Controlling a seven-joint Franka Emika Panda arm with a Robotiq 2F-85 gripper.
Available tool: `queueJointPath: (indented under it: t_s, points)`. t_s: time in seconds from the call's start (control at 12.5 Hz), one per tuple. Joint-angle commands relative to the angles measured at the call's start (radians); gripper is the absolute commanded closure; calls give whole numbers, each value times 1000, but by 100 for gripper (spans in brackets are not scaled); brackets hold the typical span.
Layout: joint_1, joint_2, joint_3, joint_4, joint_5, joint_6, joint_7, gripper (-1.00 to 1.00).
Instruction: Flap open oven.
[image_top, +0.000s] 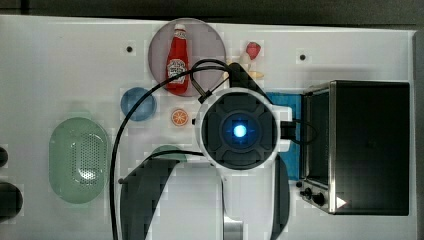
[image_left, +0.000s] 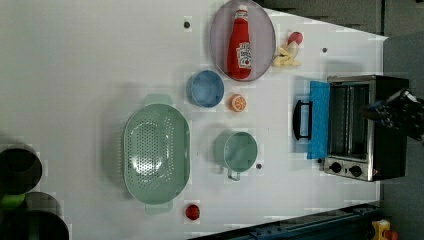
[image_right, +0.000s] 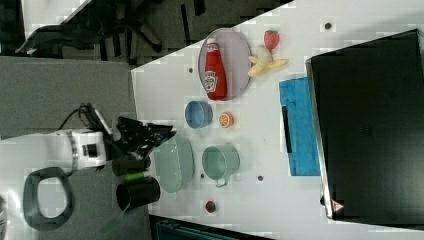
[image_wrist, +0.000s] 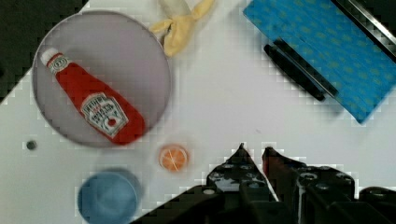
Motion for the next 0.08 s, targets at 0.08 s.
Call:
queueJointPath:
  t_s: [0.08]
  points:
    - [-5,-1,-11,96,11,-125,45,65]
